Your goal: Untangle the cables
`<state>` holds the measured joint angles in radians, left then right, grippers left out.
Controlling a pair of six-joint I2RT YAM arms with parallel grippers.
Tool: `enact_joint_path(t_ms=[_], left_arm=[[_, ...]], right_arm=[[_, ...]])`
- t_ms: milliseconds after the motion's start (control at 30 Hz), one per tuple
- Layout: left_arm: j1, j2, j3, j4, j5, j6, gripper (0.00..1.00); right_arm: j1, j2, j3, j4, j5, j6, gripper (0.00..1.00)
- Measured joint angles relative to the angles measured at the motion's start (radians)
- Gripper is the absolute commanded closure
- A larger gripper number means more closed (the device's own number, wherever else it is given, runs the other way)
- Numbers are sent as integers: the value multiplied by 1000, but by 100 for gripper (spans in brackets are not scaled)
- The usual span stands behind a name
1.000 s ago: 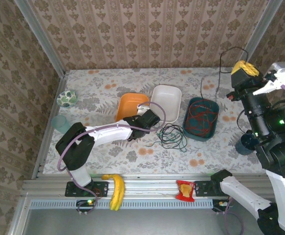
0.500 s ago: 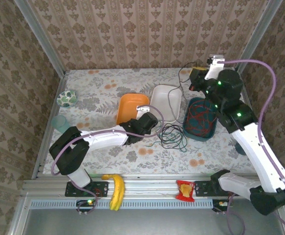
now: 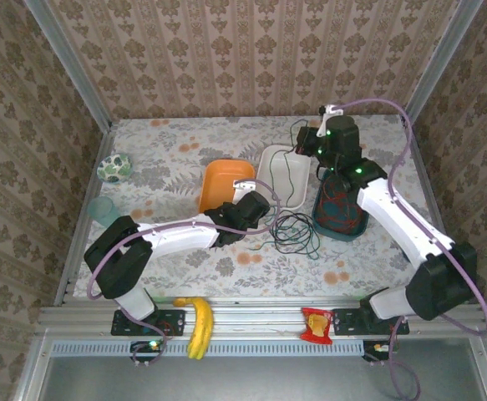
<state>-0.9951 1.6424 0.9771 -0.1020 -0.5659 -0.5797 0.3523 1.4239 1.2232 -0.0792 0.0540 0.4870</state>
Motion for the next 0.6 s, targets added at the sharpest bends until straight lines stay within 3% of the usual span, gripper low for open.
enact_joint_path(t_ms=[200,500,600], left_arm=[[0,0,0,0,0,0,100],[0,0,0,-1,0,0,100],[0,0,0,0,0,0,100]], right_arm=[[24,136,-16,-92,98,46,100],[53,285,19,-270,117,72,100],[56,299,21,-305,103,79,91]])
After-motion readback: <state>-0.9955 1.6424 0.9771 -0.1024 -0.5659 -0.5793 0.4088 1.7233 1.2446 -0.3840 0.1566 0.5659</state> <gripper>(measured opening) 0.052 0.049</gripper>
